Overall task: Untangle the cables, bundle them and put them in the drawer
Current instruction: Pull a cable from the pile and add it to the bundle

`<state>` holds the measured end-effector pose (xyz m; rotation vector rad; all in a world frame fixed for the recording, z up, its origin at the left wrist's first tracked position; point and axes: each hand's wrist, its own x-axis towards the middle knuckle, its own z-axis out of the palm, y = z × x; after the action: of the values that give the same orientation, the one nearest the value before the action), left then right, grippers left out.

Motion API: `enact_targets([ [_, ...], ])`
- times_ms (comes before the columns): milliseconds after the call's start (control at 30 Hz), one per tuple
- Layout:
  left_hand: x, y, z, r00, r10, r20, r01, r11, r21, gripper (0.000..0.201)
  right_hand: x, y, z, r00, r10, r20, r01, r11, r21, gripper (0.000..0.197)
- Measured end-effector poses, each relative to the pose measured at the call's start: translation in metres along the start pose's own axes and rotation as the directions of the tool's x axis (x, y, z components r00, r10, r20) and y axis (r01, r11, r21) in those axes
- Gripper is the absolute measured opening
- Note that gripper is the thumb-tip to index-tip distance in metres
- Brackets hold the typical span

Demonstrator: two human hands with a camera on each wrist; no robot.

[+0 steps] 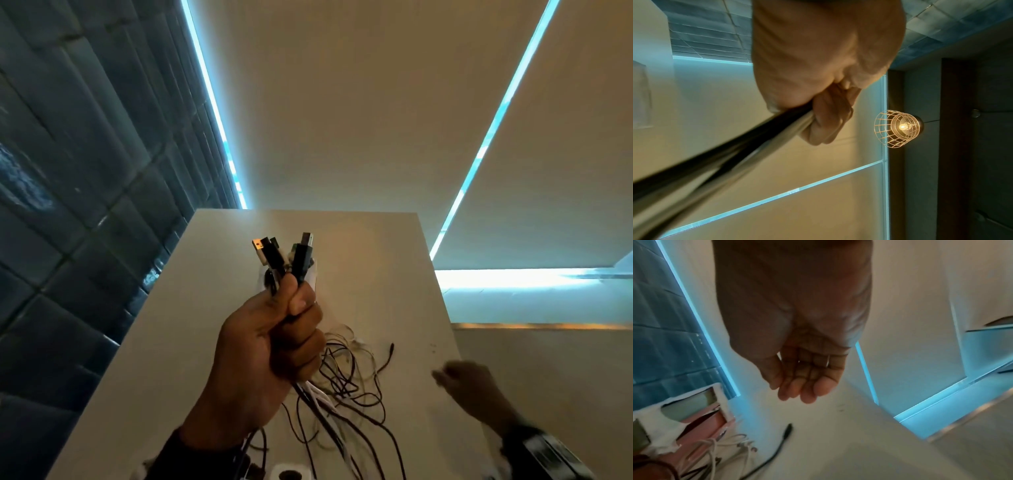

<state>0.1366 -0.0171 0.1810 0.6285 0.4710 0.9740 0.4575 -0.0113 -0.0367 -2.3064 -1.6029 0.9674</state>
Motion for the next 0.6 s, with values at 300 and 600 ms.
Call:
enact_targets([
  [300,0.003,0.007,-0.004,0.996,0.032,-0.083,-0.029,0.999,0.028,0.030,0.096,-0.090,0.061,0.992,-0.062,0.105,0.076,0.988,-0.134,0.029],
  [600,0.007,0.008,-0.019,0.991,0.073,-0.110,-0.072,0.997,0.013,0.028,0.099,-0.080,0.087,0.991,0.016,0.132,-0.025,0.998,0.064,0.022],
])
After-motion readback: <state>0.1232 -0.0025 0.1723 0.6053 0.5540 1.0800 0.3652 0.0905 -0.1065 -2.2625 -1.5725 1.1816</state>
